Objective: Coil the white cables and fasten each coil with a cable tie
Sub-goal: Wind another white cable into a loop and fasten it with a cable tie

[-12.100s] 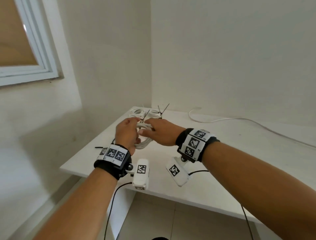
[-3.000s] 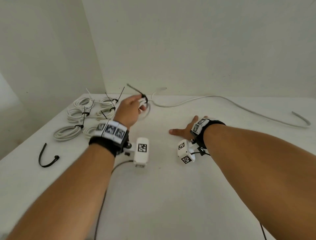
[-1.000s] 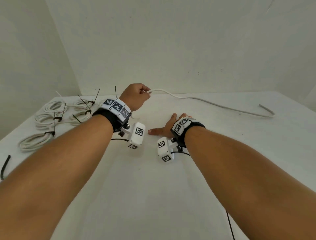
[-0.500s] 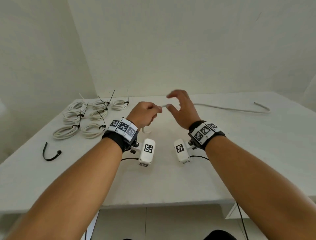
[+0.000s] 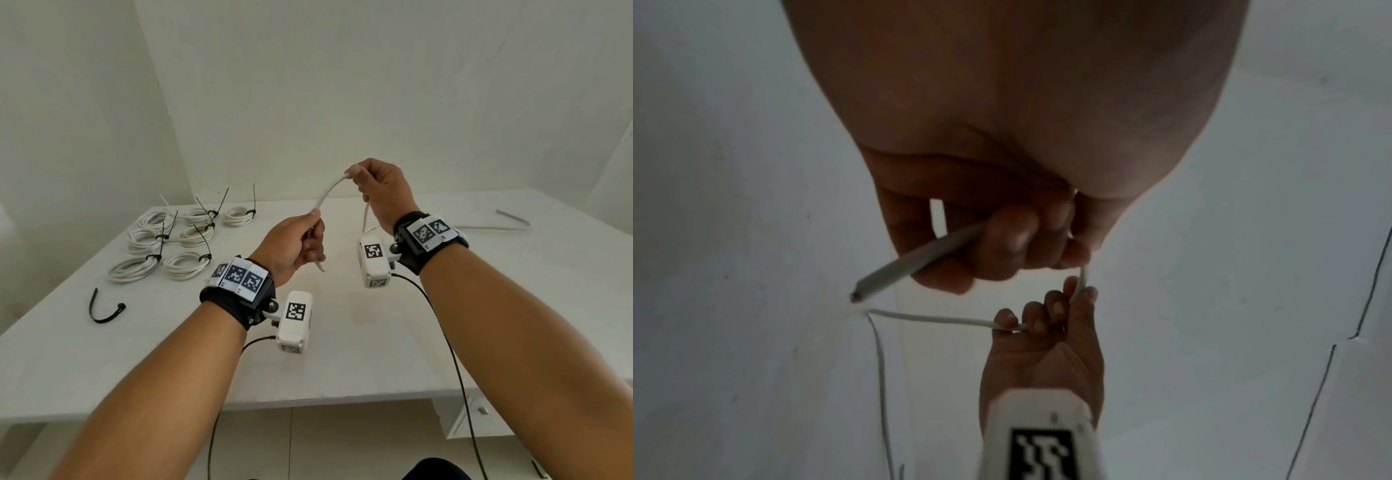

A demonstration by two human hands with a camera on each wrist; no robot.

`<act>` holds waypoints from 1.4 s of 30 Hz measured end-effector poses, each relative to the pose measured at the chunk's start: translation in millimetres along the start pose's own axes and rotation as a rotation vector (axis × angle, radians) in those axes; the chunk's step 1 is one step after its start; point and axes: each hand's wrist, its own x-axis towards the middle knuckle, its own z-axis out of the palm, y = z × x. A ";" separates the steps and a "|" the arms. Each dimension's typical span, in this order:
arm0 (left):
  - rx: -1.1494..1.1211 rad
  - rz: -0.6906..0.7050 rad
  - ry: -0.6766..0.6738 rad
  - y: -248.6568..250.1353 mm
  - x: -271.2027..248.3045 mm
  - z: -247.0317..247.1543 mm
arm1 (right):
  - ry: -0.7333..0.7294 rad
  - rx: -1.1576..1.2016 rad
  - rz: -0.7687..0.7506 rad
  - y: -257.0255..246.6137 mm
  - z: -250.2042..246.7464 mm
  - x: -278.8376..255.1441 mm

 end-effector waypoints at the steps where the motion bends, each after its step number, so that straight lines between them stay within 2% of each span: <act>1: -0.064 -0.004 -0.037 -0.5 -2.9 1.7 | 0.019 0.021 0.008 0.1 0.2 0.4; 5: -0.305 -0.006 -0.226 3.0 -13.0 7.9 | 0.010 0.001 0.040 6.2 9.4 -1.3; 8: -0.448 0.053 -0.284 10.4 -11.9 9.5 | -0.019 -0.052 0.111 15.0 17.3 -5.8; 12: -0.549 0.189 -0.196 17.9 -3.7 8.5 | -0.155 -0.203 0.123 17.4 26.1 -16.8; 16: -0.440 0.206 -0.076 14.6 12.5 4.0 | -0.245 -0.291 0.136 20.7 34.6 -21.8; 21: -0.499 0.199 0.067 3.2 43.1 -15.9 | -0.381 -0.401 0.185 43.0 43.2 -29.4; 24: -0.370 0.234 0.156 -16.6 55.4 -22.7 | -0.491 -0.453 0.198 48.5 45.2 -31.2; 30: 0.135 0.276 0.278 -33.9 66.4 -31.3 | -0.652 -0.600 0.154 41.2 36.8 -30.1; 36: 0.546 0.309 0.282 -31.9 59.7 -28.3 | -0.686 -0.651 0.066 19.0 29.7 -36.0; 42: 0.704 0.225 0.174 -31.2 56.4 -27.8 | -0.604 -0.588 -0.030 8.6 14.8 -43.3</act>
